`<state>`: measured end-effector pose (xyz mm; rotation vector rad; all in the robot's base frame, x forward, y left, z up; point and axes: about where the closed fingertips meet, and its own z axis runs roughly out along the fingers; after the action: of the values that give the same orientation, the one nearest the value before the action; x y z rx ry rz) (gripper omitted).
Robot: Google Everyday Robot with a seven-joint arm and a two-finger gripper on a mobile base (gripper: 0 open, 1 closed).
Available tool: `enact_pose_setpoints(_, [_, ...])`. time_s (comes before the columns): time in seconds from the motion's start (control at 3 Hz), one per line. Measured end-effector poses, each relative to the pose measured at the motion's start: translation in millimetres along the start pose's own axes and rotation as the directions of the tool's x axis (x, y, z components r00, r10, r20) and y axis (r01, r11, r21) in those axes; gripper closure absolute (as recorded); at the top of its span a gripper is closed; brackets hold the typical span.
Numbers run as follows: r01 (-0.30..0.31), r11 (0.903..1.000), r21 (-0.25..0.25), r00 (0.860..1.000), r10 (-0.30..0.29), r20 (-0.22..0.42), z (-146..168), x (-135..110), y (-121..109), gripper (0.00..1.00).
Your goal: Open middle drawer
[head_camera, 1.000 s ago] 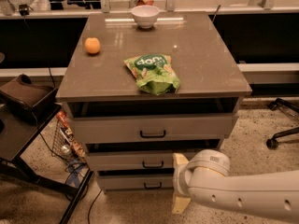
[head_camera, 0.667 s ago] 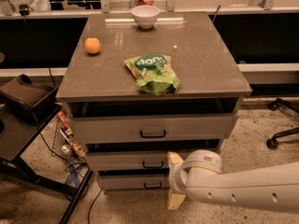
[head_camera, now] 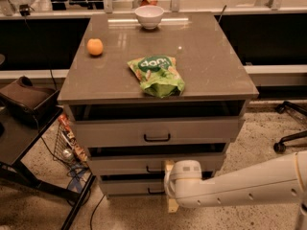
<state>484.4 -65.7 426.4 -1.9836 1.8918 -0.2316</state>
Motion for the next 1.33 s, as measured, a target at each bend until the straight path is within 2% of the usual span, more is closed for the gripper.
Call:
enact_pose_setpoints(0.33, [0.101,0.9948,0.008,0.993,-0.100,-0.063,44.0,-7.5,11.6,0.00])
enact_pose_setpoints(1.0, [0.191,0.9815,0.012,0.978,-0.189,-0.092,76.4,-27.5,11.8,0.00])
enact_pose_setpoints(1.33, [0.192,0.9813,0.010,0.977,-0.191,-0.092,77.2,-27.9,12.5,0.17])
